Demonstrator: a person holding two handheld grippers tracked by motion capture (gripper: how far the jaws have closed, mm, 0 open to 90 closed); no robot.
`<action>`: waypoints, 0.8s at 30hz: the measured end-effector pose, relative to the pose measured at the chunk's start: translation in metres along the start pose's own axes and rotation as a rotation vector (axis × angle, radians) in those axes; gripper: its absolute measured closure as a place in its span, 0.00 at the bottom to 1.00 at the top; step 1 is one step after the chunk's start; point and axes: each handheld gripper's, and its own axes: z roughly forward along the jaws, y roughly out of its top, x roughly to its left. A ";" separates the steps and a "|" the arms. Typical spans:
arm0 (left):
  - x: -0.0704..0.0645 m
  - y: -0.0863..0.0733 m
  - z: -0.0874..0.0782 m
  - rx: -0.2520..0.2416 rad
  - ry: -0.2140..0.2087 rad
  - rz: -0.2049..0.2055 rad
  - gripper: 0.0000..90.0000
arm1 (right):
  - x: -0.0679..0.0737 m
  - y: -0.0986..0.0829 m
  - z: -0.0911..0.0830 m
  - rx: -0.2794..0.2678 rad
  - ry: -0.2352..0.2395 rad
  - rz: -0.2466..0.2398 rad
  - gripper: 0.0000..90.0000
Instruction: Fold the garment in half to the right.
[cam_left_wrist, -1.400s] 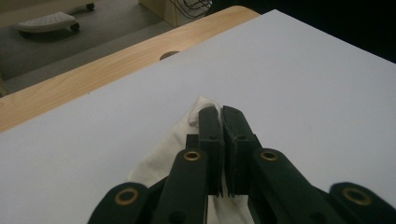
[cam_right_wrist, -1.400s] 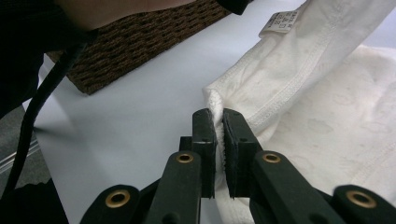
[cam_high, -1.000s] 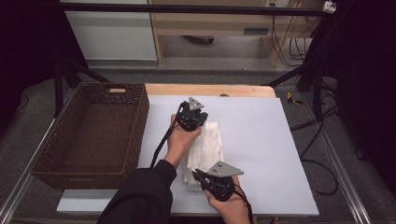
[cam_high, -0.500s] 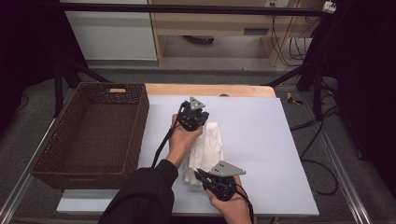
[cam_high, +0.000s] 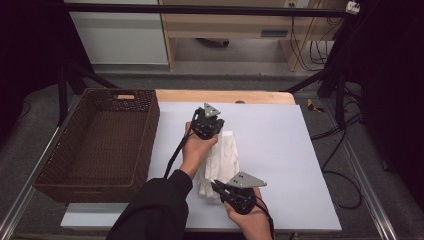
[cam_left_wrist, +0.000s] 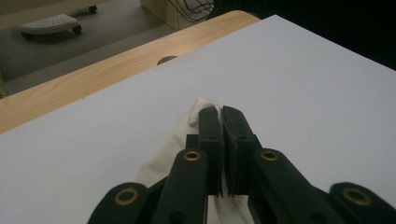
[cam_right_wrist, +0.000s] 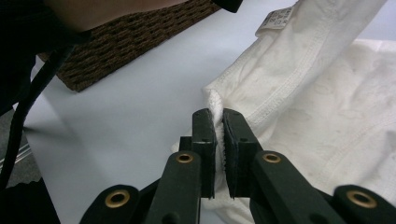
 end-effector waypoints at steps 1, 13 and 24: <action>0.000 0.000 0.000 0.001 0.002 -0.002 0.97 | -0.001 0.000 0.000 0.000 -0.001 0.000 0.94; -0.001 -0.002 0.008 0.004 -0.003 -0.013 0.97 | -0.005 -0.002 -0.004 0.004 -0.010 0.016 0.94; -0.002 0.001 0.008 -0.009 -0.018 -0.036 0.96 | -0.010 -0.004 -0.008 0.002 -0.027 0.023 0.94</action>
